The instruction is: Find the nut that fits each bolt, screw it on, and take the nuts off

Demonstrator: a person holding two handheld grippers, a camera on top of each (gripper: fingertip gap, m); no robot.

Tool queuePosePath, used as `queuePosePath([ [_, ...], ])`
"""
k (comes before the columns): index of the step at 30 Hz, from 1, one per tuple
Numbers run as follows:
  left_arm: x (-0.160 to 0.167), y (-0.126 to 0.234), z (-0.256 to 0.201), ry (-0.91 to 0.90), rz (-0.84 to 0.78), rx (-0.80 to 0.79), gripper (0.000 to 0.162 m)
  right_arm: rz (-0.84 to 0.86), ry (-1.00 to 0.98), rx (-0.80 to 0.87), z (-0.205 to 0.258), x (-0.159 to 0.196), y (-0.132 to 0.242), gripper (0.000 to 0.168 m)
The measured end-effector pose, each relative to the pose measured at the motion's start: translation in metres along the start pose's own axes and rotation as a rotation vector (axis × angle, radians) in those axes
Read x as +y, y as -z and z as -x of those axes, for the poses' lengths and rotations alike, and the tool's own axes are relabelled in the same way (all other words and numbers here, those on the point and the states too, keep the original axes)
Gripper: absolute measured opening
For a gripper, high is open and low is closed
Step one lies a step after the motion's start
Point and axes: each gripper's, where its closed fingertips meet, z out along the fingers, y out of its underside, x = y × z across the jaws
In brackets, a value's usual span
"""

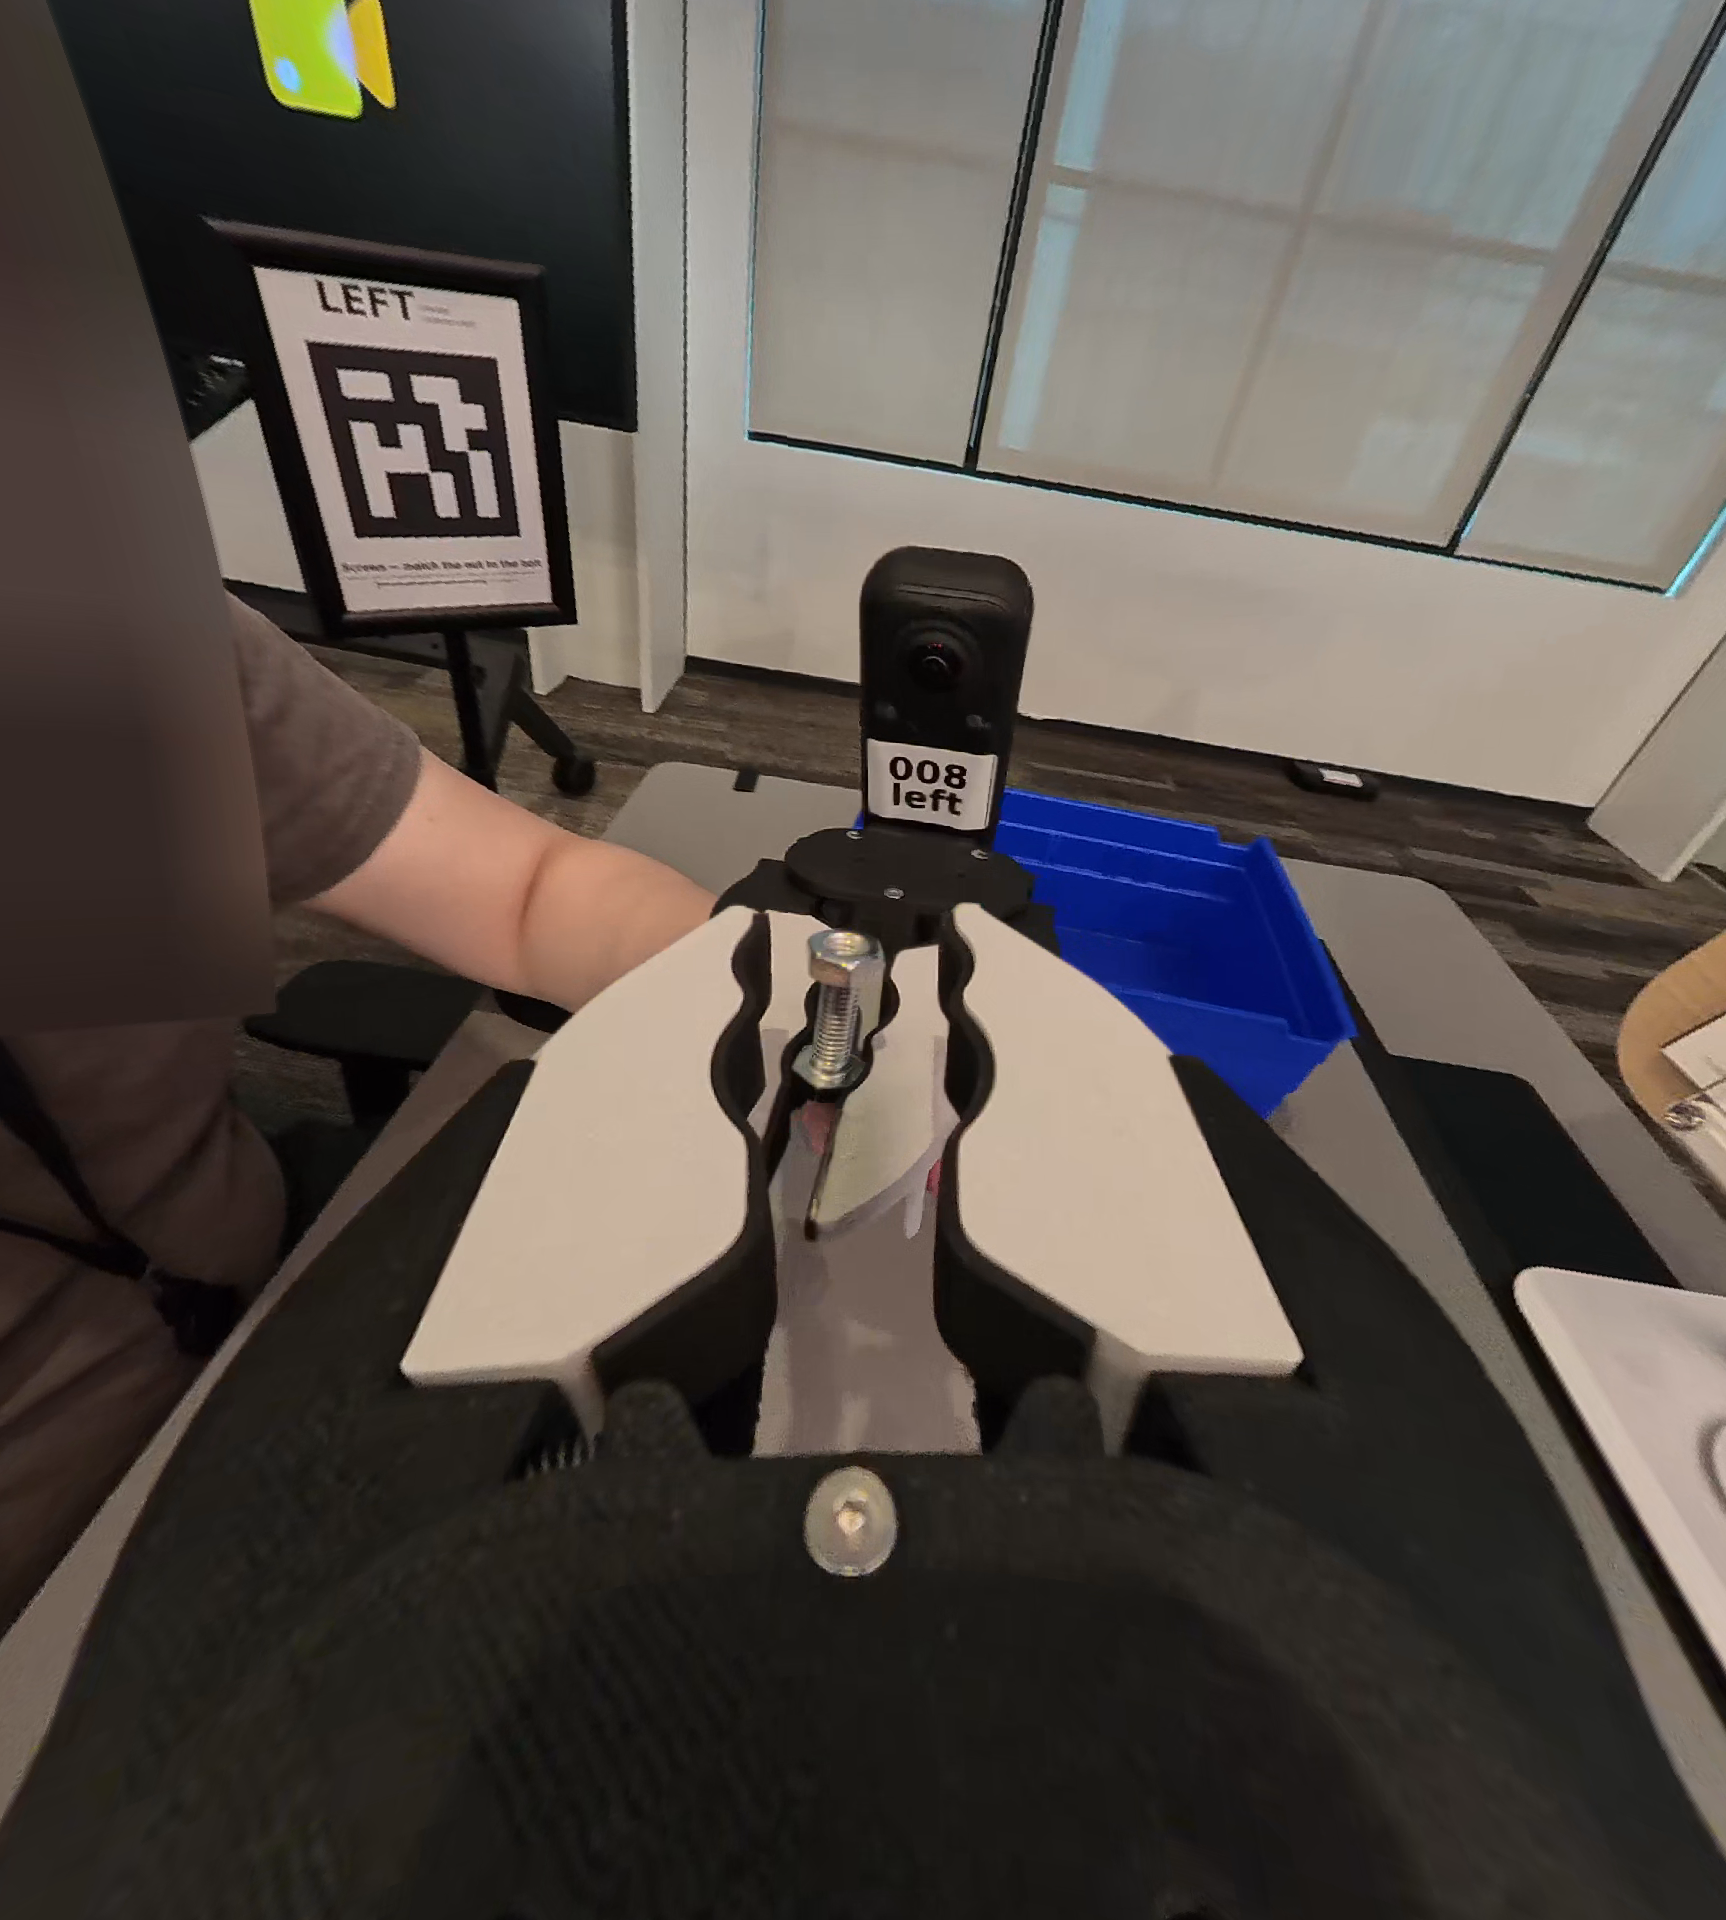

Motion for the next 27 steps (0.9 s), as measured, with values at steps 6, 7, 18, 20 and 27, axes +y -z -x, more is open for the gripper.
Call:
queuePosePath([
  [6,-0.002,-0.0011,-0.004,0.002,-0.002,0.016,0.01,0.009,-0.063,-0.05,0.0046,0.0016,-0.001,0.026],
  [7,-0.0016,-0.0012,-0.0039,0.005,0.001,0.018,0.01,0.007,-0.07,-0.053,0.0051,0.0013,-0.0015,0.025],
  [18,-0.0008,-0.0022,-0.0047,0.017,0.001,0.025,0.01,0.031,-0.104,-0.067,0.0044,0.0073,-0.0043,0.02],
  [20,0.0,-0.0025,-0.0043,0.016,0.005,0.023,0.01,0.032,-0.109,-0.074,0.0051,0.0077,-0.0045,0.017],
  [27,0.0011,-0.0024,-0.0017,0.015,0.016,0.004,0.01,0.038,-0.106,-0.063,0.0036,0.0086,-0.004,0.015],
])
